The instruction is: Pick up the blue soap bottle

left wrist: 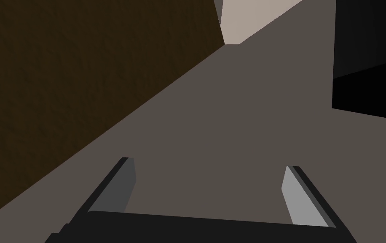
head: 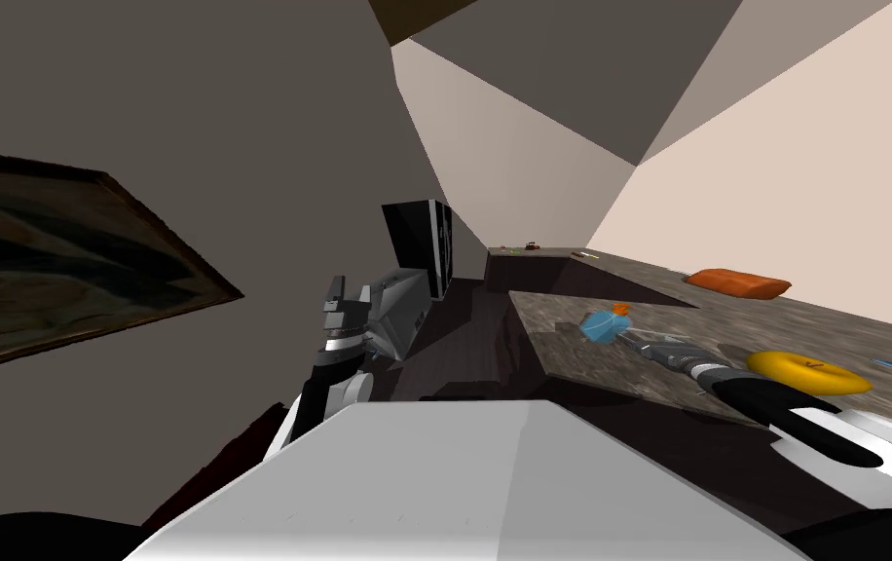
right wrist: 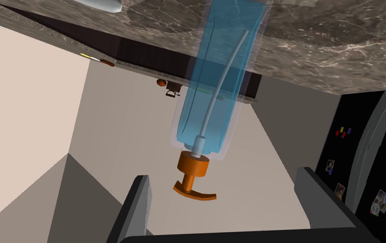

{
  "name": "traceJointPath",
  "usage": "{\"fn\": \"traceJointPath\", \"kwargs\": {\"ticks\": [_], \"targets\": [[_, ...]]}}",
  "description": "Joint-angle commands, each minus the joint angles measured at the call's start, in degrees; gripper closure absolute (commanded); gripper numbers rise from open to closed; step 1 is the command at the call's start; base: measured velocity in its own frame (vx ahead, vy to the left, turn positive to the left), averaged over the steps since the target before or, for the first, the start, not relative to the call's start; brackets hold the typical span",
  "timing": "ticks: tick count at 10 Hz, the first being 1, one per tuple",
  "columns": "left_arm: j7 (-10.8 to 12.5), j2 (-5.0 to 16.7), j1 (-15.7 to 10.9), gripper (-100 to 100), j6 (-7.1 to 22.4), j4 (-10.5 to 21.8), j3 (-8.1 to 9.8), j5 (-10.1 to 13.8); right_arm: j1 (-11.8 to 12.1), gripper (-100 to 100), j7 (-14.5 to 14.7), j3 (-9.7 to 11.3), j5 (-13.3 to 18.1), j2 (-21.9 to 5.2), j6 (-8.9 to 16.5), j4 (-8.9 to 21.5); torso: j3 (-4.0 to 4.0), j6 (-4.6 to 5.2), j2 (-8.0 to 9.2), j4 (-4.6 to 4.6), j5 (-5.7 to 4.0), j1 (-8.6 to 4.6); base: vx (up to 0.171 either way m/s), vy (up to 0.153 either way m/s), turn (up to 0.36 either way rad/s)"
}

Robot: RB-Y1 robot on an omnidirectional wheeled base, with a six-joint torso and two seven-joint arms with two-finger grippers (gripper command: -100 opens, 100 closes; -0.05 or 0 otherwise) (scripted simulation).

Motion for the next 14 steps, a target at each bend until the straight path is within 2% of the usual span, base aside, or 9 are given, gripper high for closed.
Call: {"fn": "traceJointPath", "kwargs": {"ticks": [1, 4, 5, 8, 9, 13, 14], "targets": [[0.0, 0.0, 0.0, 0, 0.0, 0.0, 0.0, 0.0, -0.6, -100, 1.6, -0.3, -0.1, 0.6, -0.4, 0.8, 0.0, 0.0, 0.0, 0.0, 0.0, 0.0, -0.027, 0.057, 0.007], [0.0, 0.0, 0.0, 0, 0.0, 0.0, 0.0, 0.0, -4.6, -100, 6.8, -1.4, -0.3, 3.9, -3.0, 5.8, 0.03, 0.01, 0.06, 0.01, -0.02, -0.1, -0.056, 0.059, 0.03], [0.0, 0.0, 0.0, 0, 0.0, 0.0, 0.0, 0.0, -4.6, -100, 7.2, -1.4, -0.3, 3.9, -3.0, 5.8, 0.04, 0.01, 0.08, 0.02, -0.02, -0.07, -0.048, 0.056, 0.007], [0.0, 0.0, 0.0, 0, 0.0, 0.0, 0.0, 0.0, -9.2, -100, 12.2, -2.1, -0.3, 7.2, -6.2, 10.8, 0.01, 0.0, 0.02, 0.0, -0.03, -0.15, -0.052, 0.042, 0.025], [0.0, 0.0, 0.0, 0, 0.0, 0.0, 0.0, 0.0, -9.2, -100, 12.4, -2.1, -0.3, 7.2, -6.2, 11.1, 0.04, 0.0, 0.08, 0.01, -0.04, -0.19, -0.051, 0.018, 0.007], [0.0, 0.0, 0.0, 0, 0.0, 0.0, 0.01, 0.0, -16.4, -100, 18.1, -2.2, -0.2, 11.3, -11.3, 18.4, 0.01, 0.0, 0.03, 0.01, -0.08, -0.38, -0.05, -0.01, 0.018], [0.0, 0.0, 0.0, 0, 0.0, 0.0, 0.01, 0.0, -16.7, -100, 18.1, -2.2, -0.2, 11.3, -11.3, 18.8, 0.02, 0.01, 0.04, 0.01, -0.09, -0.44, -0.042, -0.028, 0.005]]}}
